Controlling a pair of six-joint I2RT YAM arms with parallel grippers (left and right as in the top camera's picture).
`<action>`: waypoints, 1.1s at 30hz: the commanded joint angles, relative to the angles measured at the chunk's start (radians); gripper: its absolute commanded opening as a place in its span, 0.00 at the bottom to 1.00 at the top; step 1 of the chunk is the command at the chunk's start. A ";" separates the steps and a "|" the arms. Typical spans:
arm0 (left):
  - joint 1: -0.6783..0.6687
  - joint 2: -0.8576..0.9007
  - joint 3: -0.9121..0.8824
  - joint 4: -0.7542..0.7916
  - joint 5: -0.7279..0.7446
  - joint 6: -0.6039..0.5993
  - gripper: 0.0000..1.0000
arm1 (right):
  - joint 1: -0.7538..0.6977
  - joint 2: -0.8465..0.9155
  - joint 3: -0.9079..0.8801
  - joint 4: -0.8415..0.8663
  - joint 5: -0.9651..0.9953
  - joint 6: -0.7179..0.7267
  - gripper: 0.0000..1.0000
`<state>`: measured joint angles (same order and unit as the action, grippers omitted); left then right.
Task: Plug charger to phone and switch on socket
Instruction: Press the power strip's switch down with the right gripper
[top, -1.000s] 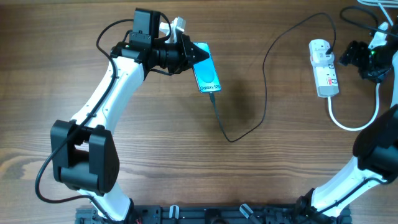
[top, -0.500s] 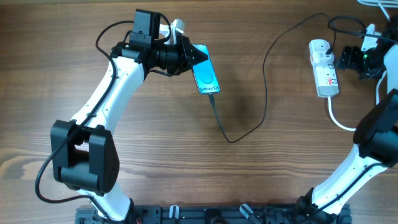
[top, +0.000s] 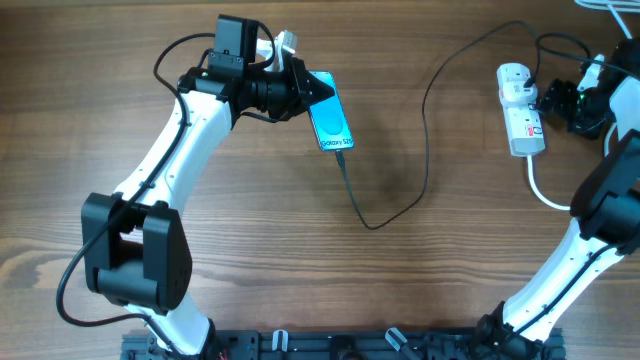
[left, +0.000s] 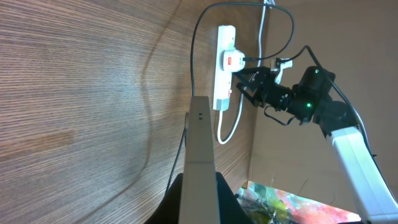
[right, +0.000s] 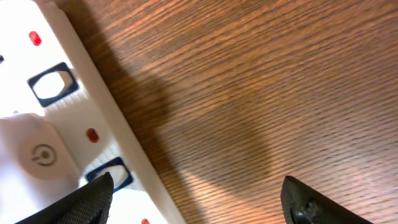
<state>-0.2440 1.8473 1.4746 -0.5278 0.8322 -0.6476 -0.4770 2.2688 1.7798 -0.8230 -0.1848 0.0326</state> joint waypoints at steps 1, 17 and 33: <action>-0.002 -0.030 0.008 0.003 0.003 0.015 0.04 | -0.001 0.017 -0.007 0.000 -0.060 0.049 0.87; -0.002 -0.029 0.008 0.003 0.003 0.015 0.04 | 0.006 0.018 -0.063 0.040 0.000 0.074 0.92; -0.002 -0.030 0.008 0.003 0.003 0.015 0.04 | 0.013 0.016 -0.072 -0.012 -0.108 0.053 0.92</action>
<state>-0.2440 1.8473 1.4746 -0.5278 0.8227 -0.6476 -0.4866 2.2669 1.7409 -0.8196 -0.2619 0.1081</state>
